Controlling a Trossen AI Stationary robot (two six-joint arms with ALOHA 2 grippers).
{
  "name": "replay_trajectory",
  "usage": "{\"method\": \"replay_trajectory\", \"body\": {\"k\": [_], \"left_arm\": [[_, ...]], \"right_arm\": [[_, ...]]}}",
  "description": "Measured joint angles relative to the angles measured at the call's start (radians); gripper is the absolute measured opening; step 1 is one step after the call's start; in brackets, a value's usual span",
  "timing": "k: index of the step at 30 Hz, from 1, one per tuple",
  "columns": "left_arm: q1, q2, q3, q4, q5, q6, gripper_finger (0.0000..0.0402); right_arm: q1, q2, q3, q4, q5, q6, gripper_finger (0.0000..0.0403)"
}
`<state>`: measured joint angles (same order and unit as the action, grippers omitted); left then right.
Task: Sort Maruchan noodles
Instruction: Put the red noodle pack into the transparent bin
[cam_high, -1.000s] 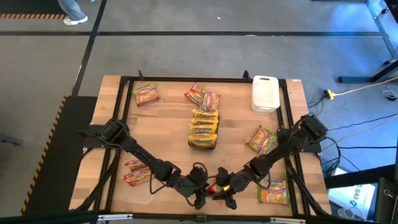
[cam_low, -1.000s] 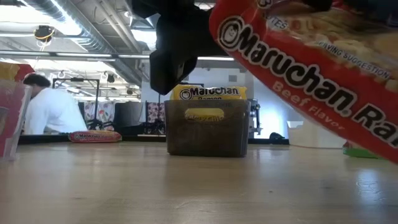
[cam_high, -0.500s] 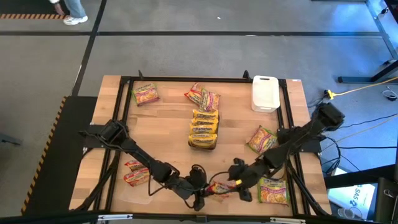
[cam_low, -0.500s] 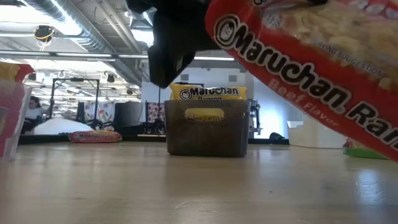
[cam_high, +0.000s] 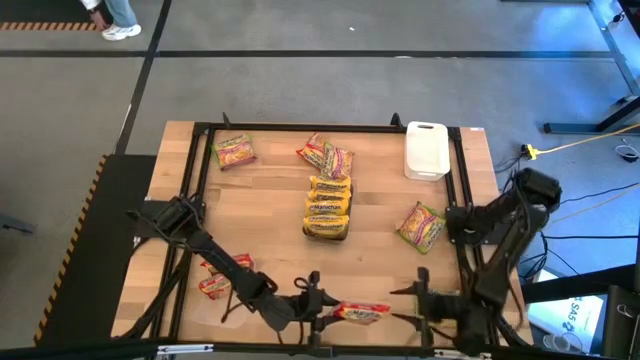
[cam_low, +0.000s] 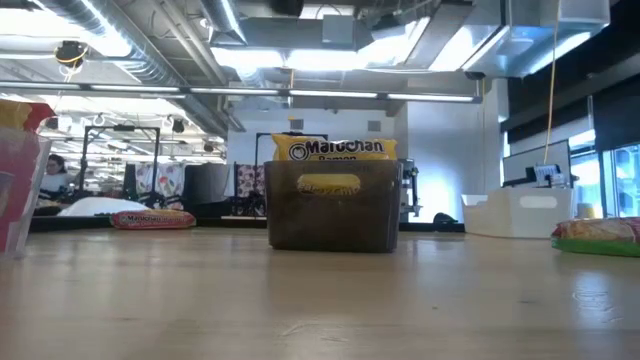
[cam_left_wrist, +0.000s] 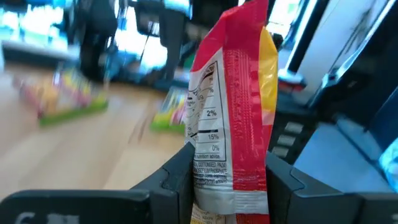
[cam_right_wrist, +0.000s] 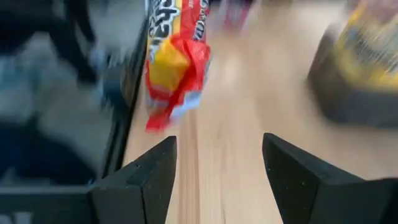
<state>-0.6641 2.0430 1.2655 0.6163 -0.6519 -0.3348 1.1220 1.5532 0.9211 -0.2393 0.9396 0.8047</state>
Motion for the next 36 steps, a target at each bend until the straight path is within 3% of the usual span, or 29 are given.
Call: {"method": "replay_trajectory", "body": {"k": [3,5,10,15,24,30,36], "left_arm": [[-0.002,0.000,0.000,0.096,0.005,0.091,0.0114],[0.000,0.000,0.000,0.139,0.009,0.129,0.0114],[0.016,0.000,0.000,0.164,0.008,0.162,0.0114],[0.029,0.000,0.000,0.165,0.019,0.162,0.0114],[0.029,0.000,0.000,0.165,0.036,0.168,0.0114],[0.029,0.000,0.000,0.164,-0.002,0.185,0.0114],[0.030,0.000,0.000,0.183,0.007,0.192,0.0114]], "right_arm": [[0.058,0.063,0.000,0.052,0.191,-0.001,0.0214],[0.072,0.088,0.000,0.070,0.230,0.003,0.0214],[0.057,0.101,0.000,0.165,0.234,0.026,0.0214],[0.015,0.101,0.000,0.188,0.164,0.028,0.0222],[-0.037,0.101,0.000,0.325,0.102,-0.106,0.0315],[-0.042,0.101,0.000,0.348,-0.044,-0.131,0.0341],[-0.069,0.101,0.000,0.375,0.113,-0.144,0.0342]]}}
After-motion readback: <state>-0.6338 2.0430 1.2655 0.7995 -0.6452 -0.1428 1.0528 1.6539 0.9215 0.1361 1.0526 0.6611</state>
